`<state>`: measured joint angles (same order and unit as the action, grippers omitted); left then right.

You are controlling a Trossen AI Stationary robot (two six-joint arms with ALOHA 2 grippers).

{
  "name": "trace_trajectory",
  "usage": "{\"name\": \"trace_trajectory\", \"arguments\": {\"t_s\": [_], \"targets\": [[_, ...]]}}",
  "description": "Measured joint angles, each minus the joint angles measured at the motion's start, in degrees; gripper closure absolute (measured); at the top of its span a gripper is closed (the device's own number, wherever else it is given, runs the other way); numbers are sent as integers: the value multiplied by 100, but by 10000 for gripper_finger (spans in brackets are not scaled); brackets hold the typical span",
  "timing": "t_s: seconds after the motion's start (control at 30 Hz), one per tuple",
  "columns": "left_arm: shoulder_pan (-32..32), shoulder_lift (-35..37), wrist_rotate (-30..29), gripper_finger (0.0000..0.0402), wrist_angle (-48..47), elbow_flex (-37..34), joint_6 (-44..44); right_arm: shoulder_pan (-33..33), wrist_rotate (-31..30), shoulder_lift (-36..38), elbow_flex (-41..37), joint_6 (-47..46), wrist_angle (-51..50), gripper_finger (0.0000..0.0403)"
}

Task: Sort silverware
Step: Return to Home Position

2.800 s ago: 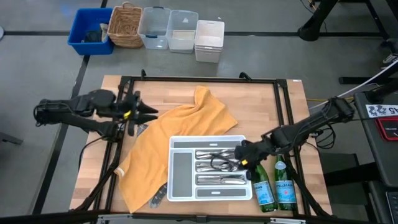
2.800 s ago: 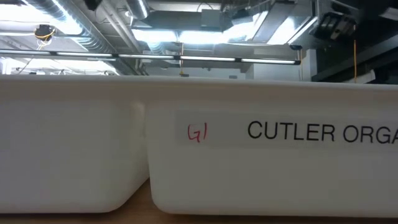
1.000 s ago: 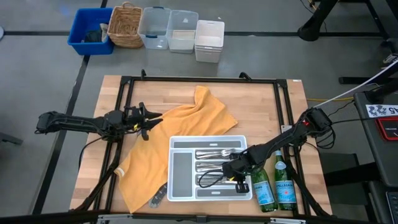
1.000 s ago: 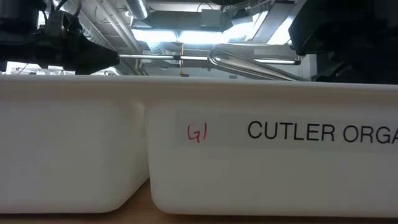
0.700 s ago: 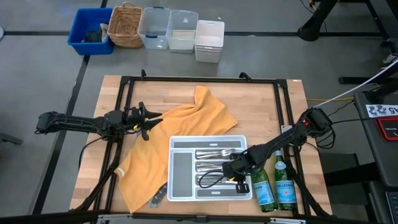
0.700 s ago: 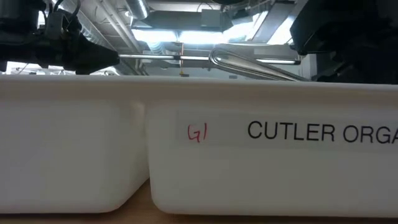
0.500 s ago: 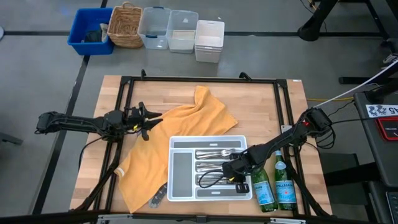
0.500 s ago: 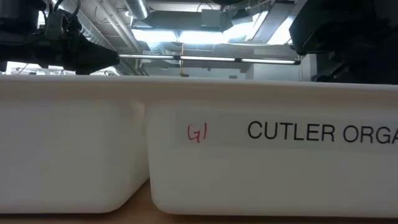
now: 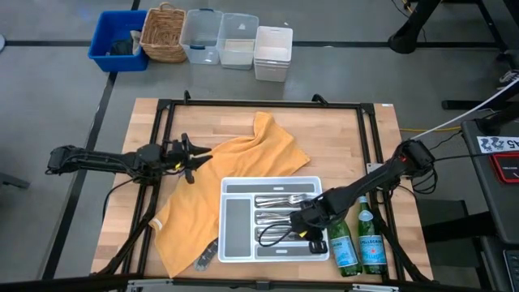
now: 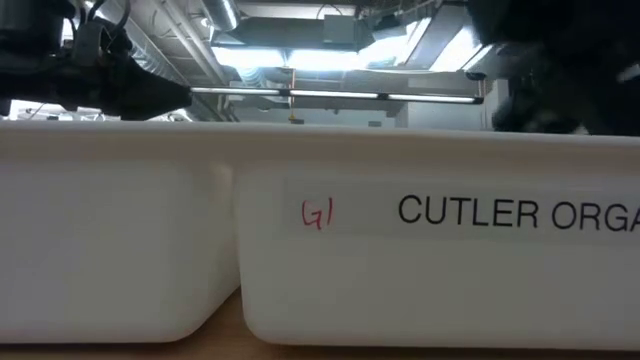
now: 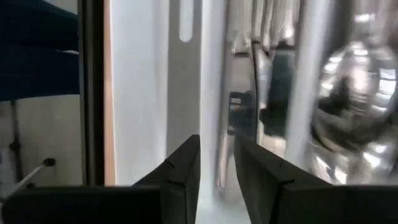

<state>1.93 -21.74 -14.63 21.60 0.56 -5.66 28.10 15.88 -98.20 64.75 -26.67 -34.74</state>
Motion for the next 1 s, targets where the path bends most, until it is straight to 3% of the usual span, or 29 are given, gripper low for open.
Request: {"name": "trace_trajectory", "arguments": {"t_s": [0.23, 0.33, 0.5, 0.73, 1.0], "targets": [[0, -9, -7, 290, -415, -2, -597, -4, -1038, 558, 869, 319, -1516, 303], [0, -9, -9, 290, -517, -2, -1172, -4, -1546, 1051, 1030, 357, -1943, 303], [0, -2, -11, 290, -973, -2, -1106, 2, -2280, 2142, 1045, 345, -2408, 303], [0, -4, -14, 290, -1604, -2, -1462, 2, -3267, 3687, 913, 478, -2496, 303], [0, -4, -15, 290, -1625, -2, -1720, 0, -3890, 5257, 195, 771, -2293, 303]]}}
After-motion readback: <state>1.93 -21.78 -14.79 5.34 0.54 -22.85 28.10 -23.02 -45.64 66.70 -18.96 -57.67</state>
